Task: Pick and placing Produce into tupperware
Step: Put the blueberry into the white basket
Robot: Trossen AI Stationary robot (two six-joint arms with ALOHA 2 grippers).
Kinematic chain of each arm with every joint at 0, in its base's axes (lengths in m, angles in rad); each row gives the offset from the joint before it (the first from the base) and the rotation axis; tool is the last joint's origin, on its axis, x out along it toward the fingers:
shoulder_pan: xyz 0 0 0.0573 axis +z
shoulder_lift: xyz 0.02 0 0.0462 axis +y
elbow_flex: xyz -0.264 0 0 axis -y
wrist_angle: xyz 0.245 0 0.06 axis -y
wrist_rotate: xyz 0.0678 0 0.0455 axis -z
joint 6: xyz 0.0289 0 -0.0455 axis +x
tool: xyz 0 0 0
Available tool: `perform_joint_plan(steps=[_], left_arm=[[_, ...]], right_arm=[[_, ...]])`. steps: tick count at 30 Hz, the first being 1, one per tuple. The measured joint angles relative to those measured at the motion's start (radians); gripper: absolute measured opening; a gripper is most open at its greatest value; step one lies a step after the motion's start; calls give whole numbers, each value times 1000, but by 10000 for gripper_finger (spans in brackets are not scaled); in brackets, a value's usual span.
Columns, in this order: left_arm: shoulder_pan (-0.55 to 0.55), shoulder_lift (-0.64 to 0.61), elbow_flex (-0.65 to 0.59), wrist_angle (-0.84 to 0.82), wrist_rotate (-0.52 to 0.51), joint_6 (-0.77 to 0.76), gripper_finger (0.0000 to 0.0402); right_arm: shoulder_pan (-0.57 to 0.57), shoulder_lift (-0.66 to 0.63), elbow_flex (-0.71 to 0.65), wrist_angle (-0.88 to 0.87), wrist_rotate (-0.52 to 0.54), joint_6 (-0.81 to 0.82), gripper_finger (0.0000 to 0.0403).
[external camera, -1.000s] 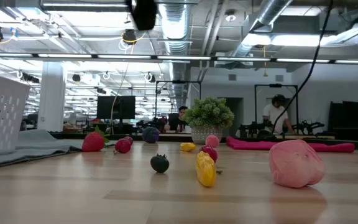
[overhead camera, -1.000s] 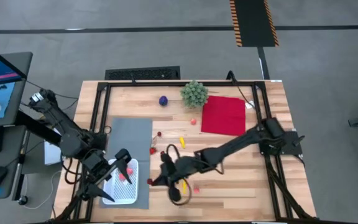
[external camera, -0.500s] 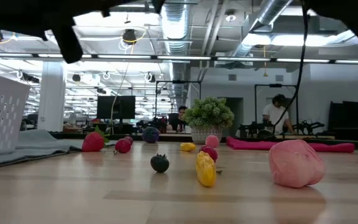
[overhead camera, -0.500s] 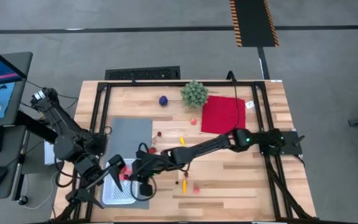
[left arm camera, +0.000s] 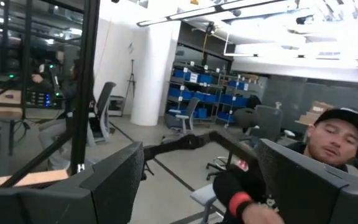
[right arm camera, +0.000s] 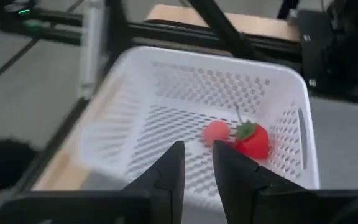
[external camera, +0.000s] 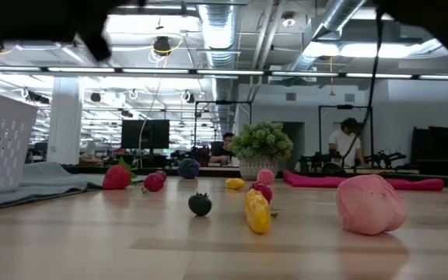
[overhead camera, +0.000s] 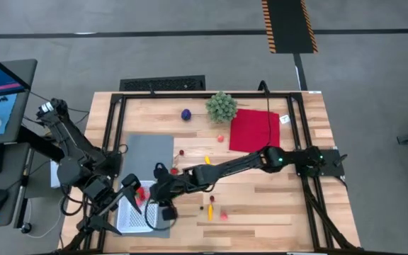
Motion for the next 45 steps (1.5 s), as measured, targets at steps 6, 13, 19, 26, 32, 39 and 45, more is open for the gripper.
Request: perform_joint_plan(steps=[6, 13, 19, 26, 32, 39, 45], left_arm=[[-6, 0, 0, -33, -60, 4, 306], [-6, 6, 0, -135, -215, -45, 306], [-5, 8, 0, -163, -332, -73, 306], [10, 13, -1, -188, -356, -55, 306], [54, 42, -1, -210, -357, -67, 306], [115, 103, -1, -211, -350, -72, 306], [164, 176, -2, -189, -353, -149, 306]], right_arm=[[38, -124, 1, -357, 64, -13, 98], [96, -220, 3, -540, 76, 42, 91], [167, -316, -1, -652, 198, 93, 91], [322, -515, 1, -816, 481, 226, 91], [486, -632, -18, -968, 729, 416, 91], [669, -712, -275, -1130, 1033, 846, 91], [789, -761, -601, -1114, 1033, 1190, 91]])
